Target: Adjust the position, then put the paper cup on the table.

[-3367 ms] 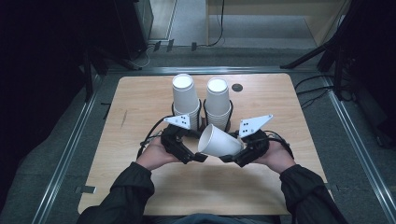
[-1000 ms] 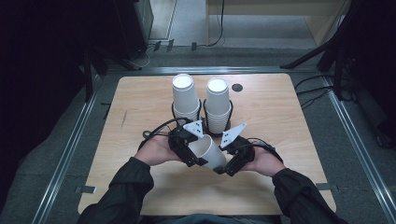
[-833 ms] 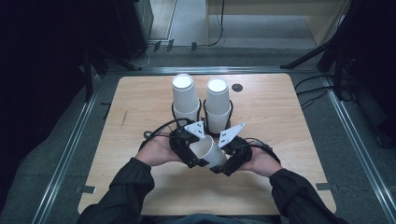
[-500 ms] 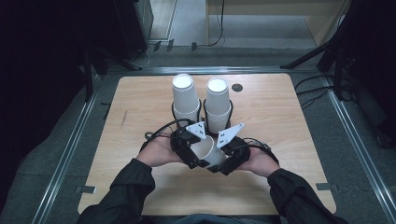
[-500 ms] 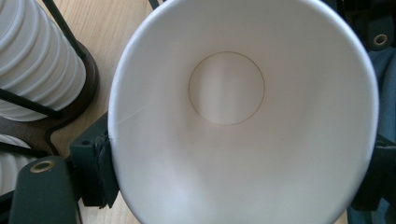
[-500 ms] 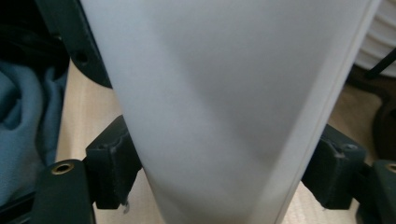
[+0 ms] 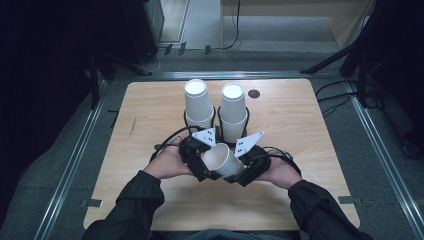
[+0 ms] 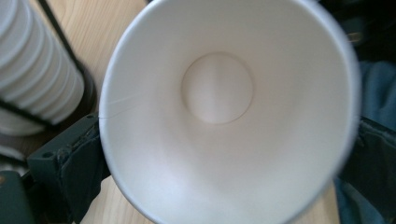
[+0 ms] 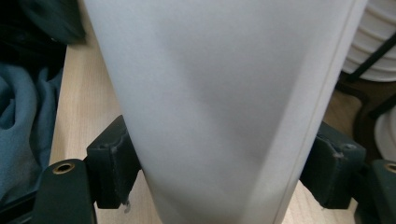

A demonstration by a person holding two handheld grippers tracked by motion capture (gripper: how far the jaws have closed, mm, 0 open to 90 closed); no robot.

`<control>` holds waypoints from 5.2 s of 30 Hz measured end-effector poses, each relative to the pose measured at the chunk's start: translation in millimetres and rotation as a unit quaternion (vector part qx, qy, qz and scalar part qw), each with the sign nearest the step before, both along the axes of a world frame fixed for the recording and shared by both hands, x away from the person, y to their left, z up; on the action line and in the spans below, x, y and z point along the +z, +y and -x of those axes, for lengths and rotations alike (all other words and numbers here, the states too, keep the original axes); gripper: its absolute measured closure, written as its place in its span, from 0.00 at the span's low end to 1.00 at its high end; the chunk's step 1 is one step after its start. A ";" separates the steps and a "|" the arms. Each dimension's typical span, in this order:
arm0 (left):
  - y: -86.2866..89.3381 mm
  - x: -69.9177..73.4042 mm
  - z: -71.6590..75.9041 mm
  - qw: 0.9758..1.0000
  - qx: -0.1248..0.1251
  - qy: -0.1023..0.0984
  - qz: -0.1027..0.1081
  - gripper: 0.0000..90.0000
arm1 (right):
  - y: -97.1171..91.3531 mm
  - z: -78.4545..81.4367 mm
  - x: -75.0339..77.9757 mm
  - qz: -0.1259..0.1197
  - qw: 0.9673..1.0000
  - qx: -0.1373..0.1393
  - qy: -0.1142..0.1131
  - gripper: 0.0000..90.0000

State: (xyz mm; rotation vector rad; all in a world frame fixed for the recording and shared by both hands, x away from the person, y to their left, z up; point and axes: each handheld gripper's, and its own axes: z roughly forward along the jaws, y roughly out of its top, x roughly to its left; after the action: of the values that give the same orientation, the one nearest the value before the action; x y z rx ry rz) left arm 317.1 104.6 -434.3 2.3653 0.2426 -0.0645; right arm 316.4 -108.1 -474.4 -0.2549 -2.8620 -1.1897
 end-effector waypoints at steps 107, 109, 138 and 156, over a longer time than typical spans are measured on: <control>31.2 -11.3 0.3 0.990 0.134 0.012 0.048 0.20 | -53.9 -12.2 1.3 0.003 0.985 -0.168 -0.023 0.23; 35.0 -11.4 1.2 0.989 0.142 0.012 0.046 0.20 | -54.7 -15.0 1.7 -0.004 0.984 -0.175 -0.019 0.23; 108.3 -19.1 -4.7 0.970 0.241 0.018 0.036 0.20 | -48.3 -33.7 1.2 -0.014 0.984 -0.177 -0.016 0.23; 166.2 -20.0 -24.1 0.948 0.312 0.022 0.049 0.20 | -45.3 -39.6 -3.4 -0.015 0.982 -0.188 -0.014 0.23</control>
State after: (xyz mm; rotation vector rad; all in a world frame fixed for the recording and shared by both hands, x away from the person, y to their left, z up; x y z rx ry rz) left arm 341.1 270.9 -454.3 2.0883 0.9726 0.1700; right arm 355.9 -153.4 -477.9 -0.8142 -2.8997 -1.2932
